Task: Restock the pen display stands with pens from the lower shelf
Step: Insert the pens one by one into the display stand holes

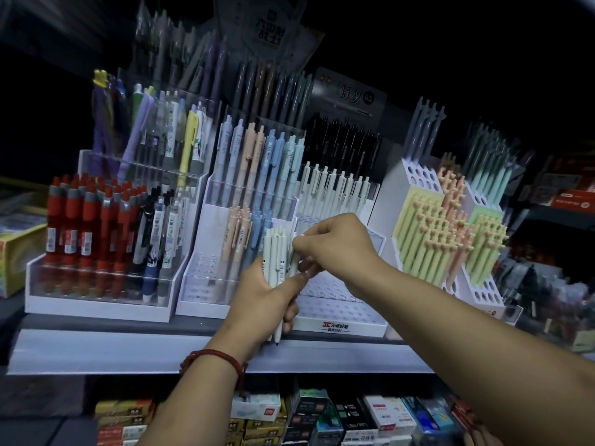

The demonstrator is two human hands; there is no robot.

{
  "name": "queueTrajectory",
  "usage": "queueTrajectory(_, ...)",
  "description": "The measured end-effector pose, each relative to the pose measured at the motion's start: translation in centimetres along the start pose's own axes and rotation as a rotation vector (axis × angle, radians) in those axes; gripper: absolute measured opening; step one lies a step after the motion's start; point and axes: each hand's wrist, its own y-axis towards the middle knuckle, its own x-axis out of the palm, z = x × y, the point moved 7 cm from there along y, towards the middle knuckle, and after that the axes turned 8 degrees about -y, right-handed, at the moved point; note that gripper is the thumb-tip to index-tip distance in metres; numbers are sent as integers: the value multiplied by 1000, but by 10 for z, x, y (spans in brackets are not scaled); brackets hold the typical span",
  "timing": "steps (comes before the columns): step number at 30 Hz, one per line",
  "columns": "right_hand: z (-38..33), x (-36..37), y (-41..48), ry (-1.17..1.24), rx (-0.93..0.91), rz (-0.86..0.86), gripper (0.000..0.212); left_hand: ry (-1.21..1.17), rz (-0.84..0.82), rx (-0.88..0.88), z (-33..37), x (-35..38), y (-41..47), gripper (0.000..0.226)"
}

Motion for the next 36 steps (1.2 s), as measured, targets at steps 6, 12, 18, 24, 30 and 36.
queueTrajectory(6, -15, -43, 17, 113, 17, 224, 15, 20, 39, -33, -6, -6, -2, 18)
queueTrajectory(12, -8, -129, 51, -36, -45, 598, 22, -56, 34, -79, -7, -6, -3, 21)
queueTrajectory(18, -3, -141, 71, -440, -67, 687, 26, -80, 21, -85, -8, -6, -3, 24)
queueTrajectory(24, -1, -133, 90, -605, -63, 640, 38, -75, 15, -75, -7, -5, -3, 24)
queueTrajectory(30, -1, -119, 105, -778, 24, 446, 42, -75, 8, -69, -8, -6, -3, 24)
queueTrajectory(36, 7, -111, 115, -886, 56, 384, 36, -73, 16, -66, -8, -5, -3, 24)
